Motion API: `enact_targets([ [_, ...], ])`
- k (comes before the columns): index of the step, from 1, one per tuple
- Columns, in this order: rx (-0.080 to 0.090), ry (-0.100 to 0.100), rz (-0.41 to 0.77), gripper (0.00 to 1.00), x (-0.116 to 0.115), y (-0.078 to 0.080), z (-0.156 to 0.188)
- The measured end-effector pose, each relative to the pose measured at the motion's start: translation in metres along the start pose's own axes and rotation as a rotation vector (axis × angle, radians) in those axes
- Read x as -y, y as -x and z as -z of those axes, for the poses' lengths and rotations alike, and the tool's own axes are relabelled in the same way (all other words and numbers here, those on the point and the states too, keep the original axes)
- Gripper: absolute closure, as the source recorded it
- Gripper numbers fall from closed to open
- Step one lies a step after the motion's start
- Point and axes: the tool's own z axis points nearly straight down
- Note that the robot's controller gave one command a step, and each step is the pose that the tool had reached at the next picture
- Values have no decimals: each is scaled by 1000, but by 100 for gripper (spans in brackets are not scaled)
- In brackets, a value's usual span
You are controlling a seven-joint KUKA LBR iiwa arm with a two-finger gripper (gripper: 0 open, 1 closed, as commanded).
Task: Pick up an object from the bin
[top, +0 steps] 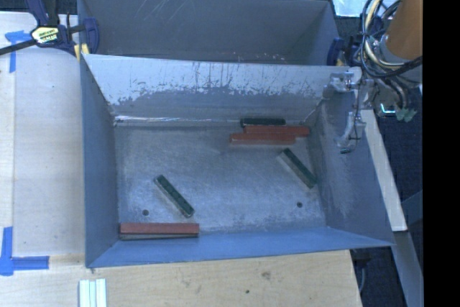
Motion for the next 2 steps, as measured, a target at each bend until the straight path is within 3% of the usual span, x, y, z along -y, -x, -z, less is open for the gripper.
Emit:
enact_targets([
  [1,8,-2,3,0,-1,2,5],
  [2,14,-3,60,0,-8,8,-40],
])
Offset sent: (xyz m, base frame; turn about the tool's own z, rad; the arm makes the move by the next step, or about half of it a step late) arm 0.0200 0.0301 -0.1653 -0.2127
